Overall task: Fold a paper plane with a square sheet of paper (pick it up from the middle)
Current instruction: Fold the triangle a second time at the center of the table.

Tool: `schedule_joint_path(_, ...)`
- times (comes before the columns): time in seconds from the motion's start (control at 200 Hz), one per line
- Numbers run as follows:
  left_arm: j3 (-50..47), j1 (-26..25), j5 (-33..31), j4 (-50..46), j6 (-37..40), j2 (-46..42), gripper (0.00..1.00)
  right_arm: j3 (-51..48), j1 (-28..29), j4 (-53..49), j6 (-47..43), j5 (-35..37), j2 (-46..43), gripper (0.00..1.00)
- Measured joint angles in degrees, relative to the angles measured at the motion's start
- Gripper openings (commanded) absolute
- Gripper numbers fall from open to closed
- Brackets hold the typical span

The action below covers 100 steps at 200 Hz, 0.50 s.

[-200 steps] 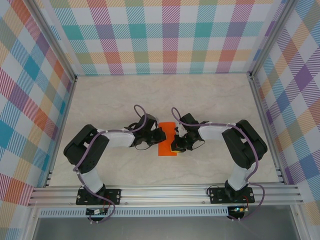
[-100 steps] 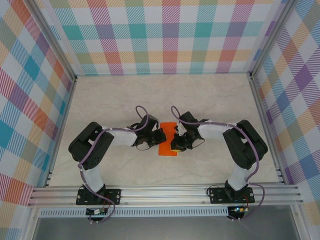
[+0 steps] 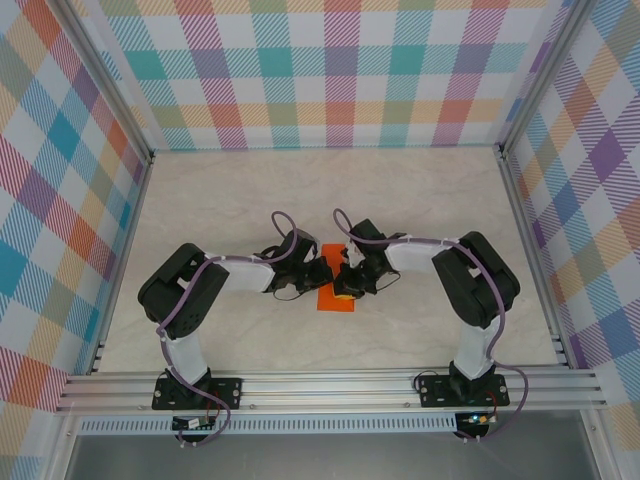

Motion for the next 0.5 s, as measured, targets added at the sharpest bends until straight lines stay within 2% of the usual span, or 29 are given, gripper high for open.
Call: schedule_joint_path(0.5, 0.0, 0.0, 0.2, 0.4, 0.0, 0.2, 0.00, -9.6, -0.8, 3.1, -0.1, -0.6, -7.1, 0.16)
